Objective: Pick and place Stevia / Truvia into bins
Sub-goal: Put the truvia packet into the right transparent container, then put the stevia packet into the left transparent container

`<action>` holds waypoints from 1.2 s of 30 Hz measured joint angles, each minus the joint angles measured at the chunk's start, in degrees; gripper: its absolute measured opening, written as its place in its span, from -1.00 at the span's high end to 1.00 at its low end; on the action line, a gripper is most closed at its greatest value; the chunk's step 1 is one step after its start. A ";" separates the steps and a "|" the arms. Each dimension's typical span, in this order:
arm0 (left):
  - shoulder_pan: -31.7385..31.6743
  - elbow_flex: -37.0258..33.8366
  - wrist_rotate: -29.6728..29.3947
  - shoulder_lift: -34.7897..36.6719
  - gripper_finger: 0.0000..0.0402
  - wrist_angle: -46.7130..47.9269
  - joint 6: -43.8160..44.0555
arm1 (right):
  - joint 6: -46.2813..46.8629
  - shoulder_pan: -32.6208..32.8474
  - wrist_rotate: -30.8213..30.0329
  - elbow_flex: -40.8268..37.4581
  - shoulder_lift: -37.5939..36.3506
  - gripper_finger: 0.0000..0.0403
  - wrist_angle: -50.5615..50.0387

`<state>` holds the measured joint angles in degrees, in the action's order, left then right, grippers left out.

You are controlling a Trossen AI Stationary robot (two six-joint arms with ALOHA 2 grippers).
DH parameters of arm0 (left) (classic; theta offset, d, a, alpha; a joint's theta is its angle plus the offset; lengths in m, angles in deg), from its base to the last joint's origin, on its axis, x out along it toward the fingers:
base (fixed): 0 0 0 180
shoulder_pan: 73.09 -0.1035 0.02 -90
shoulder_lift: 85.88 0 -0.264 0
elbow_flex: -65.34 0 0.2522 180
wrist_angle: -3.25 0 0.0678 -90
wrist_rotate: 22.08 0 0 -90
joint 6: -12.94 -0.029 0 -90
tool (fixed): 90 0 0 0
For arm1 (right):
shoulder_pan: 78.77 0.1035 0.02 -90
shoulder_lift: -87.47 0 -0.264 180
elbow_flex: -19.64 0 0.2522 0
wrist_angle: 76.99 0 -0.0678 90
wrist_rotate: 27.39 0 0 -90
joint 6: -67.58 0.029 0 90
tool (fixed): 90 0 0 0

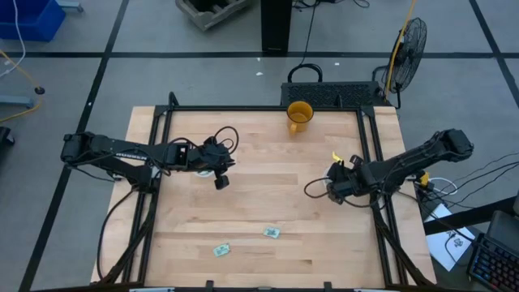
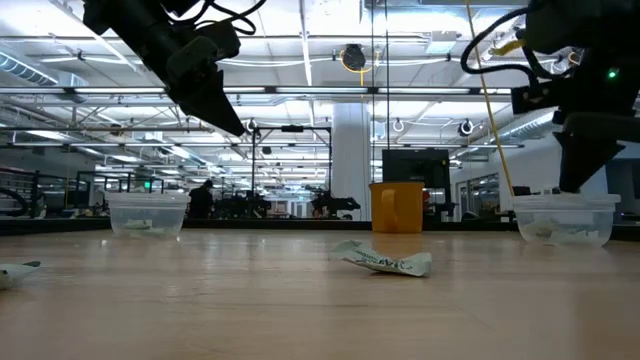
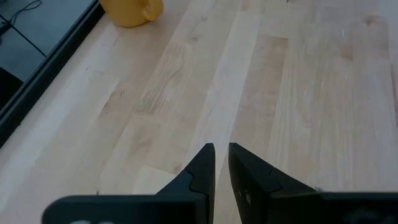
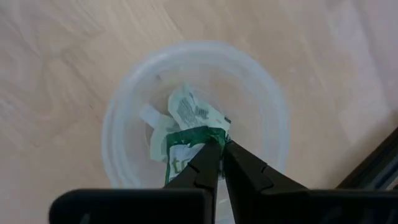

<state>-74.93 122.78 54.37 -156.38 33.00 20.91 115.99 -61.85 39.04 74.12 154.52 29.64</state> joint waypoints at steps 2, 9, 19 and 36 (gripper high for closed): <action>0.00 0.00 0.00 0.00 0.74 0.00 -0.02 | 0.00 -0.77 1.44 -0.58 0.00 0.89 0.35; 0.00 0.00 0.00 0.00 0.74 0.02 -0.04 | -3.17 -1.64 1.57 -1.60 0.00 0.71 3.89; 0.00 0.00 0.00 0.00 0.74 0.03 -0.04 | -8.02 -2.35 1.23 -1.63 -0.04 0.57 10.17; 2.12 0.00 7.96 0.00 0.74 -4.10 1.50 | -15.09 -2.33 -8.20 0.60 -4.00 0.57 20.72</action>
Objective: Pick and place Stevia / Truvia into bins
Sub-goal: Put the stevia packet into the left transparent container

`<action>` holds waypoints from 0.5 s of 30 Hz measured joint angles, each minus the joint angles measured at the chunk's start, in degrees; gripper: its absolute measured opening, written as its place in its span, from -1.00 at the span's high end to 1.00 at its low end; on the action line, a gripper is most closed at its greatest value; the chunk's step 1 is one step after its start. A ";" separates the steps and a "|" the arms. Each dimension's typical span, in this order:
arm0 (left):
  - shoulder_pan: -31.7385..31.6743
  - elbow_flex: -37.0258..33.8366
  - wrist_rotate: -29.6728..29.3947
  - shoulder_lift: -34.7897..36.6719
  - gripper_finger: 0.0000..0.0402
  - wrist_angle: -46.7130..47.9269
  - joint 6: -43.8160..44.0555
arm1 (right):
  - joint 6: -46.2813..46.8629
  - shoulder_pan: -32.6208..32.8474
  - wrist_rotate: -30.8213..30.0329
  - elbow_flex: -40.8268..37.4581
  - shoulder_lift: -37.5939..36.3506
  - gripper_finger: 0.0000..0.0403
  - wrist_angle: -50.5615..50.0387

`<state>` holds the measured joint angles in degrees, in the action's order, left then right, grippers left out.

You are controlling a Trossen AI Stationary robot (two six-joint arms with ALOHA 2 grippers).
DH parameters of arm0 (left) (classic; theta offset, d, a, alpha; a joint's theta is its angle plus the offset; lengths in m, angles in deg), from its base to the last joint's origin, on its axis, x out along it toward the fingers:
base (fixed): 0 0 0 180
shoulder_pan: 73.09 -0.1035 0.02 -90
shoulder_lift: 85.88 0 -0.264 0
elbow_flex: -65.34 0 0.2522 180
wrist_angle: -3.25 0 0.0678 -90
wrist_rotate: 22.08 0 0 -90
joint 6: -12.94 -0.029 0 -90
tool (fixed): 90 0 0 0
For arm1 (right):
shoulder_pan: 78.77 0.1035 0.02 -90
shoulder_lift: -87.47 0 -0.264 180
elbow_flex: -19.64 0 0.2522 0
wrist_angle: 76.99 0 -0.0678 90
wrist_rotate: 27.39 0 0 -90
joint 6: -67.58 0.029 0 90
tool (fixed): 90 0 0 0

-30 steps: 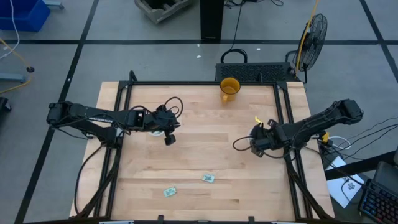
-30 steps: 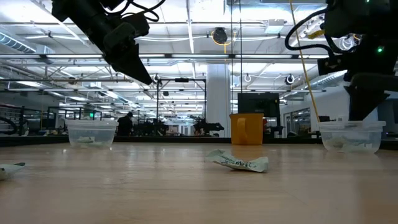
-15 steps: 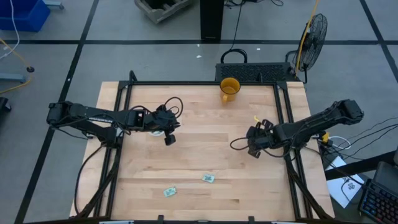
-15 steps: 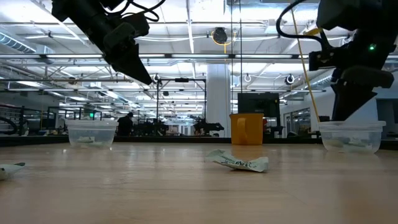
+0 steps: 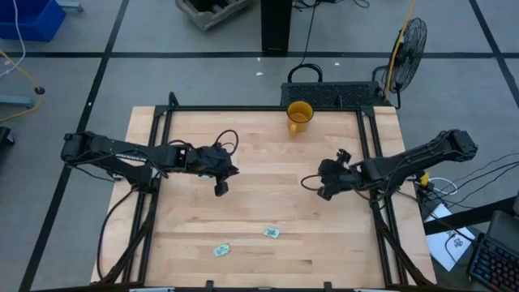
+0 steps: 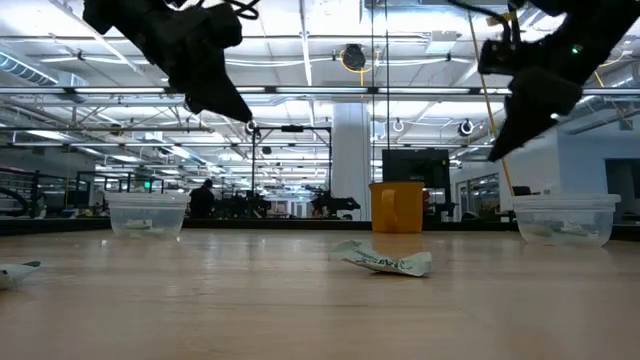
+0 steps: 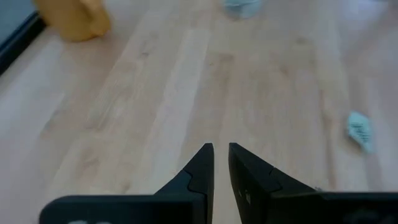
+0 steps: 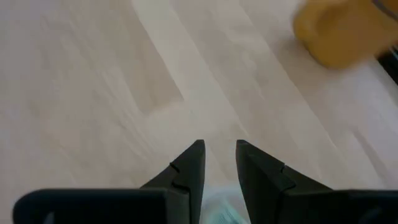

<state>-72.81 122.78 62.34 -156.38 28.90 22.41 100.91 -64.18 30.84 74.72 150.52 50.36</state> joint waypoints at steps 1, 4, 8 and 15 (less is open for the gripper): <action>0.60 0.00 0.12 -0.01 0.74 -0.40 0.08 | -1.17 0.00 -0.05 0.00 -0.08 0.57 2.14; 2.66 0.00 0.17 0.00 0.74 -1.06 0.81 | -5.62 0.11 0.21 0.00 -0.06 0.57 9.88; 6.18 0.00 0.17 -0.01 0.74 -1.09 1.60 | -12.88 0.54 0.28 0.04 -0.07 0.57 21.14; 14.78 0.00 3.84 0.00 0.74 -1.04 8.02 | -19.56 0.57 0.37 0.09 -0.06 0.57 28.97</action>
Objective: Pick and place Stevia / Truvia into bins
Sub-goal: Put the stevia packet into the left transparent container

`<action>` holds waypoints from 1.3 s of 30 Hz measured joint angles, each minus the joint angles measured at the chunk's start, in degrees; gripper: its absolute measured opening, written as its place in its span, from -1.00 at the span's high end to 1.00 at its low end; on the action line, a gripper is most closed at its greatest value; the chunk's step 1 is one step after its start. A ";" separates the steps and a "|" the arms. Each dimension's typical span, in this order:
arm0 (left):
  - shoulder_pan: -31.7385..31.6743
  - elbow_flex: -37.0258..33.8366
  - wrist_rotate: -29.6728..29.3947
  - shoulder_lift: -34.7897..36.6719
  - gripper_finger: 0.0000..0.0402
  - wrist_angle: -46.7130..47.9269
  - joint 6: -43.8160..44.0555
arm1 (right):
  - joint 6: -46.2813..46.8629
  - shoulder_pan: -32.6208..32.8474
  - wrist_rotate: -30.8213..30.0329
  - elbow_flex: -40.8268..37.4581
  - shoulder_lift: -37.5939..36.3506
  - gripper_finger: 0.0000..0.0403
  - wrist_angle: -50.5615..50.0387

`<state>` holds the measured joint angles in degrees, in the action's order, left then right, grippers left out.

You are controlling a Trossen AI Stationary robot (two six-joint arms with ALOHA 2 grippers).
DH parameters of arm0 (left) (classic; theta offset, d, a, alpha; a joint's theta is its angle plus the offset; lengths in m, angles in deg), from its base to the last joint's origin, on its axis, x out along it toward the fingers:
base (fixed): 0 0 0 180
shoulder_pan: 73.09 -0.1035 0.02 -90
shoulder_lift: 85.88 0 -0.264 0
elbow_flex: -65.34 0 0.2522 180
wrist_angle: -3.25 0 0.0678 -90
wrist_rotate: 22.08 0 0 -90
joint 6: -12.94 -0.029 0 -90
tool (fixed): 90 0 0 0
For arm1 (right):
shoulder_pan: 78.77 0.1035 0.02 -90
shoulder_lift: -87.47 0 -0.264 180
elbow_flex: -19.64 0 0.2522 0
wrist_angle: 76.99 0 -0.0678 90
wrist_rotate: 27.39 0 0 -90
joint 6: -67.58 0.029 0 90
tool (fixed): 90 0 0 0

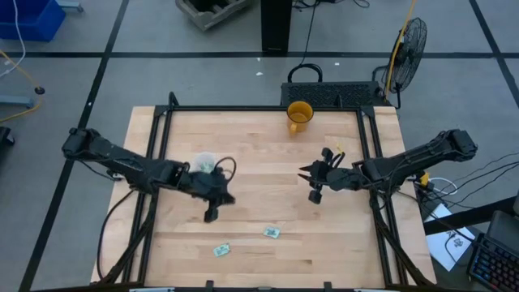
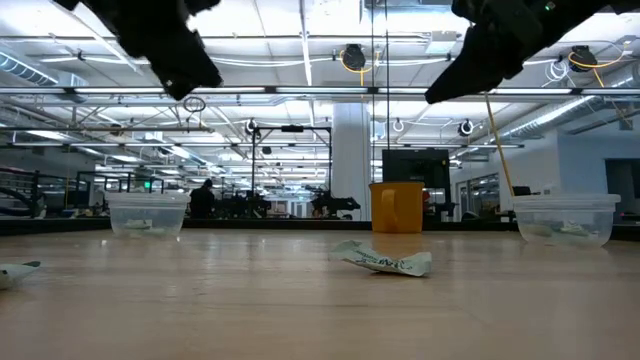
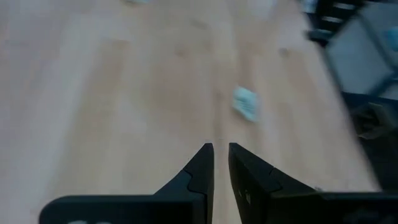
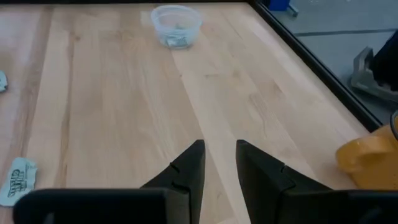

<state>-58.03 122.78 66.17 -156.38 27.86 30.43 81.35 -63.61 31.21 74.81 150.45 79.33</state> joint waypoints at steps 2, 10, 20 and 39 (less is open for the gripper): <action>2.96 0.00 0.52 -0.62 0.74 -0.21 2.55 | -0.14 0.00 0.00 0.00 0.00 0.57 -0.19; 14.57 -0.02 0.72 -7.81 0.74 -0.98 5.61 | -0.17 -0.07 -0.05 -1.42 0.02 0.57 0.40; 18.70 -0.07 -1.79 -18.28 0.74 -6.56 15.06 | -3.21 -0.07 -0.05 -9.39 0.04 0.57 10.05; 22.72 -0.03 -1.25 -25.00 0.30 -12.05 22.86 | -14.98 -0.07 -0.05 -11.37 0.04 0.57 22.54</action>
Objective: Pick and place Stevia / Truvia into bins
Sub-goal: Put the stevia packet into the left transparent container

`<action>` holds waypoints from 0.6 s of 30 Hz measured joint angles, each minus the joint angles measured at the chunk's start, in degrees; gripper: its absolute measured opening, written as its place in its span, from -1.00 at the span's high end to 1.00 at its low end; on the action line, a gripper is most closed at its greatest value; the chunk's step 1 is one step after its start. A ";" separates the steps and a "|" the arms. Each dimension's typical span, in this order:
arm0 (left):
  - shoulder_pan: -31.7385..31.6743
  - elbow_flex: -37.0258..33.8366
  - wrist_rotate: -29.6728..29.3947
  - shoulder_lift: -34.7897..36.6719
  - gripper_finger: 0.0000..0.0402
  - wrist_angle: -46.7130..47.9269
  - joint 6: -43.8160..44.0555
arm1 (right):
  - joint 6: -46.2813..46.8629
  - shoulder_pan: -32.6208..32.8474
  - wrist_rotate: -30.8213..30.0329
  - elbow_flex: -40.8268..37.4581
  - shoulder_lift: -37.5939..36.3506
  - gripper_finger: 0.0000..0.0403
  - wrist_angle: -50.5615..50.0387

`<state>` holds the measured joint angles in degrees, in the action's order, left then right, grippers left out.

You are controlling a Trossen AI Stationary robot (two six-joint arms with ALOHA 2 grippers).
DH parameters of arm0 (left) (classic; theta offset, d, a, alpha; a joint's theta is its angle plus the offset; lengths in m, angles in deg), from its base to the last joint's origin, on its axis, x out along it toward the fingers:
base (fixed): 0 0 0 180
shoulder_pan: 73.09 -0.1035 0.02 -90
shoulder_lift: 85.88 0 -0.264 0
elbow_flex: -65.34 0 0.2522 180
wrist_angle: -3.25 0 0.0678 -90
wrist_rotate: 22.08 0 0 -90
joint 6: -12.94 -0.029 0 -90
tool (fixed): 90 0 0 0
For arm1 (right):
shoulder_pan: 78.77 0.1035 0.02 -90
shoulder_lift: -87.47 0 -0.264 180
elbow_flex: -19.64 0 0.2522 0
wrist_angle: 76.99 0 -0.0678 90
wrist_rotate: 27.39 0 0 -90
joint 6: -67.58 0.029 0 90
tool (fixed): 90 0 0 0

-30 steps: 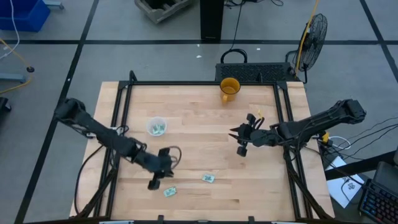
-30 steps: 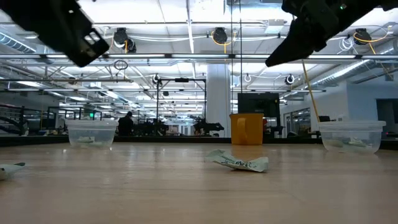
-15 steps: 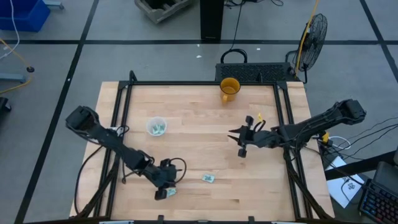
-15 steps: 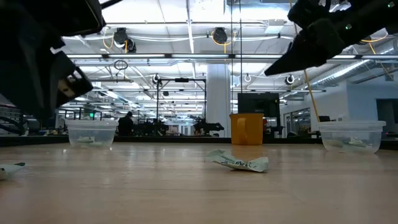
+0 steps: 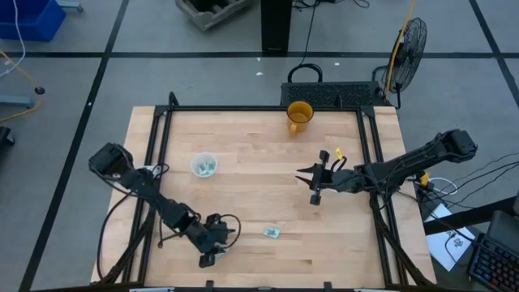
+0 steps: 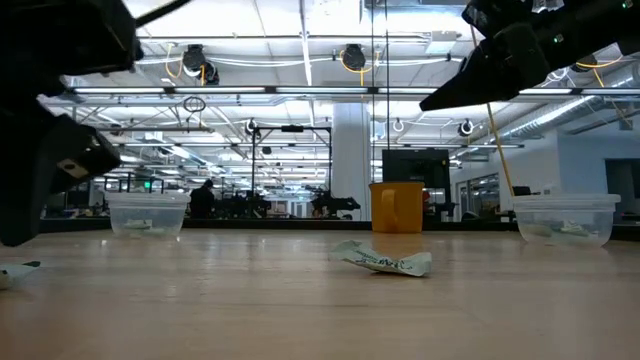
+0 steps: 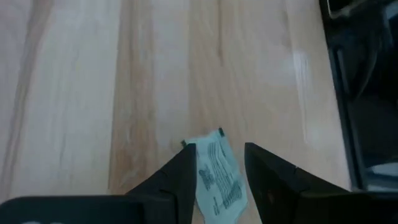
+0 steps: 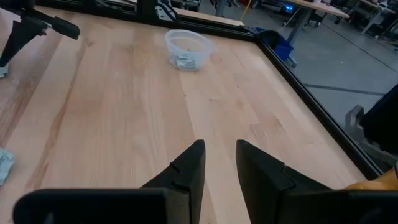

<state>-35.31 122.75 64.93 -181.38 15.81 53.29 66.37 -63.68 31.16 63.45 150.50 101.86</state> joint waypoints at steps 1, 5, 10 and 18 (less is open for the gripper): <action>0.41 0.01 -0.48 -0.02 0.29 0.52 -0.51 | 0.00 -0.01 0.00 0.00 0.00 0.57 0.02; 1.22 0.03 -2.58 -0.81 0.29 2.68 -0.56 | 0.04 -0.02 0.00 0.00 0.00 0.57 0.02; 1.46 0.07 -3.27 -2.05 0.29 2.55 -0.17 | 0.04 0.00 0.00 0.02 0.00 0.57 0.02; 2.08 0.18 -3.50 -3.98 0.41 2.39 -3.43 | 0.04 -0.02 0.00 0.02 0.00 0.57 0.02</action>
<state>-33.23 122.93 61.42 -185.36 18.20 49.87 66.41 -63.70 31.16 63.47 150.50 101.89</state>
